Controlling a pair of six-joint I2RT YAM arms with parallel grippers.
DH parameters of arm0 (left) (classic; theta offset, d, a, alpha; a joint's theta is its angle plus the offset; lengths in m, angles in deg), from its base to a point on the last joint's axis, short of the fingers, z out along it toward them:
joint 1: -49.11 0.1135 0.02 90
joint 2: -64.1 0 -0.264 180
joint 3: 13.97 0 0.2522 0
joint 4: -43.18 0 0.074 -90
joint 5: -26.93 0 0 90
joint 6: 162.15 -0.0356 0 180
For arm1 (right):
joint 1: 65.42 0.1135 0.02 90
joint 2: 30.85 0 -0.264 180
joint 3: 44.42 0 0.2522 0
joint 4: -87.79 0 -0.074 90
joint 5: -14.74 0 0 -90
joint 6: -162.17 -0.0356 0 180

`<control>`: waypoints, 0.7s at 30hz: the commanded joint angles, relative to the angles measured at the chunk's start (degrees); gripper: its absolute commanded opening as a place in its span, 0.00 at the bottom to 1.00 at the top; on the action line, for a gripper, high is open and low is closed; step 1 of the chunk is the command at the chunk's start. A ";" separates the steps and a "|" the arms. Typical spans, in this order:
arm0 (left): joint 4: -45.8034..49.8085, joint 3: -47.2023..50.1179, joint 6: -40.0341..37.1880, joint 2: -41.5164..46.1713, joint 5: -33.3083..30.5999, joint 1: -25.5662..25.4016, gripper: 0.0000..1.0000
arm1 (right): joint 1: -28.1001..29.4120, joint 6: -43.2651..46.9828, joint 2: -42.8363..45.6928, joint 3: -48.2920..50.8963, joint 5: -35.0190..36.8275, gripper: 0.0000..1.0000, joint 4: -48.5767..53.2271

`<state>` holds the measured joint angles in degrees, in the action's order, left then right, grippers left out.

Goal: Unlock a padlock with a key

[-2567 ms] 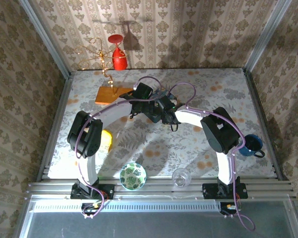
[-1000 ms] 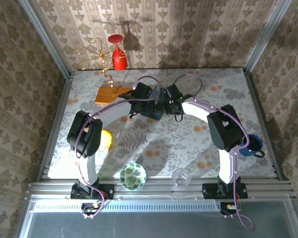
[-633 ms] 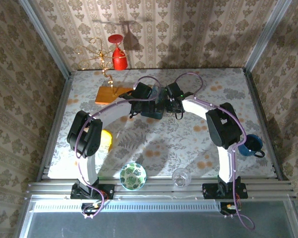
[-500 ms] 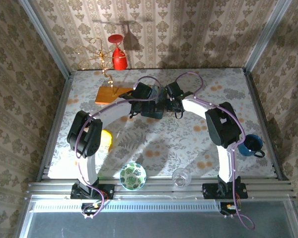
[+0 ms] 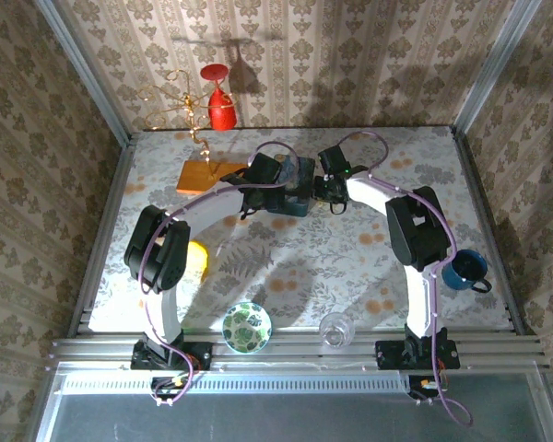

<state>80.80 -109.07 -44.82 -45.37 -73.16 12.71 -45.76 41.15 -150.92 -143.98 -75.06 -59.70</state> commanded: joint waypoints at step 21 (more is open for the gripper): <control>4.74 -3.92 -3.48 3.42 -1.38 -0.90 1.00 | 1.90 -6.48 20.54 23.87 2.41 0.00 -5.26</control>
<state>83.33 -110.62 -46.41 -42.97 -73.16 12.42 -43.72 35.03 -132.93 -120.42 -75.06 -65.02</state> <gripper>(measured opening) 0.998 0.292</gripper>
